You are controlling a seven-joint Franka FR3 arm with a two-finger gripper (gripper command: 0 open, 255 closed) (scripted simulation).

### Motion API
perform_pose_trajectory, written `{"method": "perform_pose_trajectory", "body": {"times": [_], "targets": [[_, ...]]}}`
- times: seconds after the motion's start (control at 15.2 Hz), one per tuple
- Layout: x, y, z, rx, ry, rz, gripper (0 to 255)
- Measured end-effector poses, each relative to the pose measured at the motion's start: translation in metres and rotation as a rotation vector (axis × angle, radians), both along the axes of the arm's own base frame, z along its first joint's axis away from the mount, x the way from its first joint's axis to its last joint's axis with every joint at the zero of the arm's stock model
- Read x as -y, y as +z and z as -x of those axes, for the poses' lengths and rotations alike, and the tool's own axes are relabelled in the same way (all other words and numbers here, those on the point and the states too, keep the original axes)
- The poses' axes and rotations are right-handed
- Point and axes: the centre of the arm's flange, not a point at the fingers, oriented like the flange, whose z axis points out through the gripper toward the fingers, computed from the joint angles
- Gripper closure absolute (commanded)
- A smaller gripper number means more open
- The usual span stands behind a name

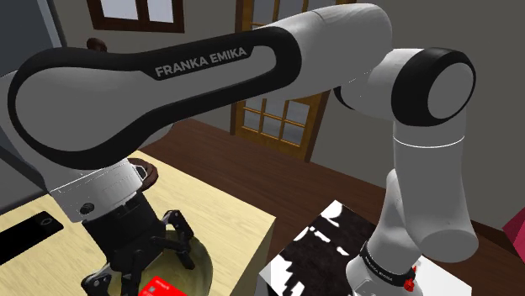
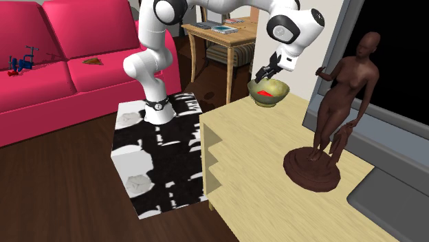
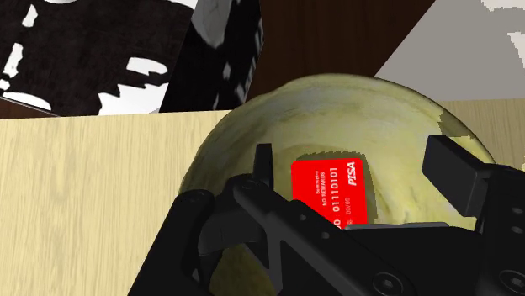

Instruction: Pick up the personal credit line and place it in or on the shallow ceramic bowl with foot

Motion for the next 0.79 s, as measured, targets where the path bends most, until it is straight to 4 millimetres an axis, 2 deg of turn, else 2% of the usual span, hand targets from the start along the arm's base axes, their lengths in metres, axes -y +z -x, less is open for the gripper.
{"method": "perform_pose_trajectory", "body": {"times": [0.26,0.53,0.79], "targets": [[0.000,0.000,0.000,0.000,0.000,0.000,0],[-0.007,0.031,-0.022,0.001,0.000,-0.001,0],[-0.009,0.041,-0.026,0.000,0.000,0.000,0]]}}
